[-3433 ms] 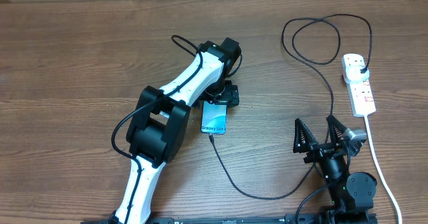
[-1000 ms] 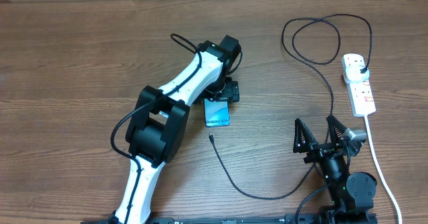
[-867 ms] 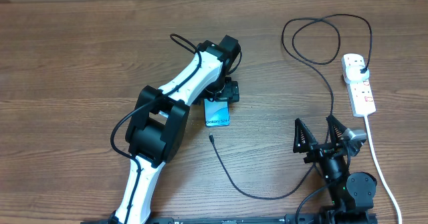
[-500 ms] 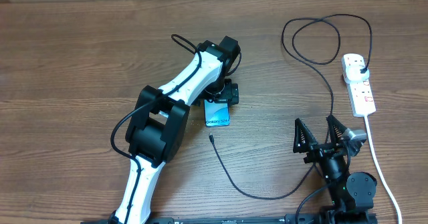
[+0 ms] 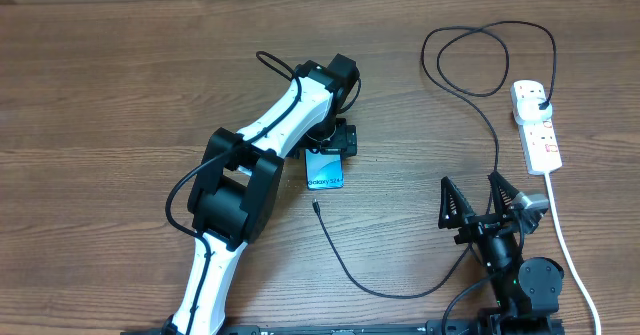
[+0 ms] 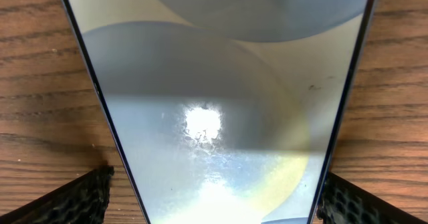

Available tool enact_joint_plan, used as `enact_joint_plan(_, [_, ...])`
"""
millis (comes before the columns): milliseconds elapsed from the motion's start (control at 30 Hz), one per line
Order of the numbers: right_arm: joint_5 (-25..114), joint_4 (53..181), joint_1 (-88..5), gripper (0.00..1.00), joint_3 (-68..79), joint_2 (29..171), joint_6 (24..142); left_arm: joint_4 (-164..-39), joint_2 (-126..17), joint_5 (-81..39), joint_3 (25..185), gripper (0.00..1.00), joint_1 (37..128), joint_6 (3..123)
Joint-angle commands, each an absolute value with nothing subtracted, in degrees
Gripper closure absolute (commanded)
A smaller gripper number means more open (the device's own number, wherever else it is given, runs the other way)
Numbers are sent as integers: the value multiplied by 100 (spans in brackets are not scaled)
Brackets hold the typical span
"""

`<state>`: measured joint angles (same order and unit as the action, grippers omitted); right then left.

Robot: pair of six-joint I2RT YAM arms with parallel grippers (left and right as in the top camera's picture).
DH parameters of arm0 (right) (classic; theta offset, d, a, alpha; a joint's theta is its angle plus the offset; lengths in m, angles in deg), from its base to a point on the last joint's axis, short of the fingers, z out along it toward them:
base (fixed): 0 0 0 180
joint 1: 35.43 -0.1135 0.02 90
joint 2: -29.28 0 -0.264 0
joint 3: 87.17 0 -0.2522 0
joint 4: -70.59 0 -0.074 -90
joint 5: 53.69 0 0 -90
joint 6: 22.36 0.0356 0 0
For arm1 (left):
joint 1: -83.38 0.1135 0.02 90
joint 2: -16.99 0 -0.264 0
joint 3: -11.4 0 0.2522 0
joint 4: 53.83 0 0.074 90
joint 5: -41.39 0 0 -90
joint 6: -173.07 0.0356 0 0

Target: Plug charger to phone and switch on socket

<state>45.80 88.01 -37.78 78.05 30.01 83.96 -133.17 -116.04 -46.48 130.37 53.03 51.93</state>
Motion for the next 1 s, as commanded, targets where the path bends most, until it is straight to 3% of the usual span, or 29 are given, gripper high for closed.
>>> enact_joint_plan(0, [5245,8606,-3800,0,7857,2944,8383,-13337,-11864,-4412,12904,0,5321,5311])
enact_joint_plan(200, [5566,8803,-3795,0,7398,2946,8390,-13330,-11864,-4414,12904,0,5321,5311])
enact_joint_plan(500, [5420,9892,-3795,0,5414,3698,8250,-13308,-11864,-4417,12904,0,5321,5311])
enact_joint_plan(967, [5155,13811,-3795,0,277,7761,7734,-13311,-11864,-4417,12904,0,5321,5331])
